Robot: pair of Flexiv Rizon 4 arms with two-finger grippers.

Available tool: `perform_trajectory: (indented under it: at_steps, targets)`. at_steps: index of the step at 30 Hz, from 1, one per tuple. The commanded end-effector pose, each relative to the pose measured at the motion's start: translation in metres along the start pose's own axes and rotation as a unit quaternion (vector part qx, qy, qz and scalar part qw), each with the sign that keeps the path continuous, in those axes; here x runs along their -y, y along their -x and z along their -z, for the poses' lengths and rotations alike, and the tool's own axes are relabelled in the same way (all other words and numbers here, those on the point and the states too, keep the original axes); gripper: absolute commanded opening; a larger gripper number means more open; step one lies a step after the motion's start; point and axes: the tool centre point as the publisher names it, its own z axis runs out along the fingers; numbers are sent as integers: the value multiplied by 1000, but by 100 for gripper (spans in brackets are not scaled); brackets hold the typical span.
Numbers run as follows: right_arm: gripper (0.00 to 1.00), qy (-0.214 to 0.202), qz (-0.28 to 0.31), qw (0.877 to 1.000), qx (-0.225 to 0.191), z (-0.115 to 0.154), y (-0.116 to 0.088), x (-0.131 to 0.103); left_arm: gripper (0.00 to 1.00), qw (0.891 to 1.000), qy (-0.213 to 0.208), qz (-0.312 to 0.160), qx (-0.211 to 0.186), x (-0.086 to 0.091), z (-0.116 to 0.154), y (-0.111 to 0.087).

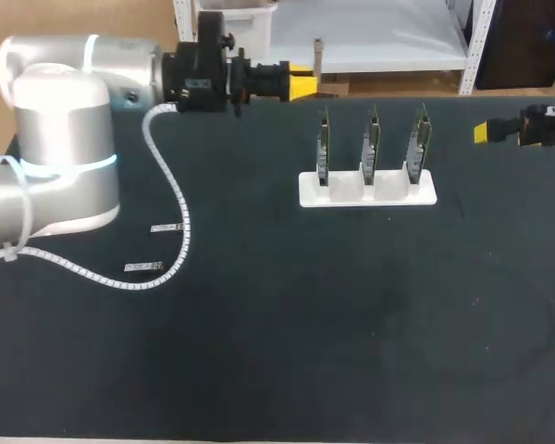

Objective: Pick up the optical module with the left hand, and insert it into the network port with the right hand.

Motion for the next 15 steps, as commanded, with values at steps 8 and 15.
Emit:
perform_trajectory:
  at_steps: [8,15]
  targets:
    - [100,0,0,1000,0,0,0,0,0,1000,-25,-15,1,-20,-25,-6]
    - [100,0,0,1000,0,0,0,0,0,999,-33,-16,2,-29,-29,-14]
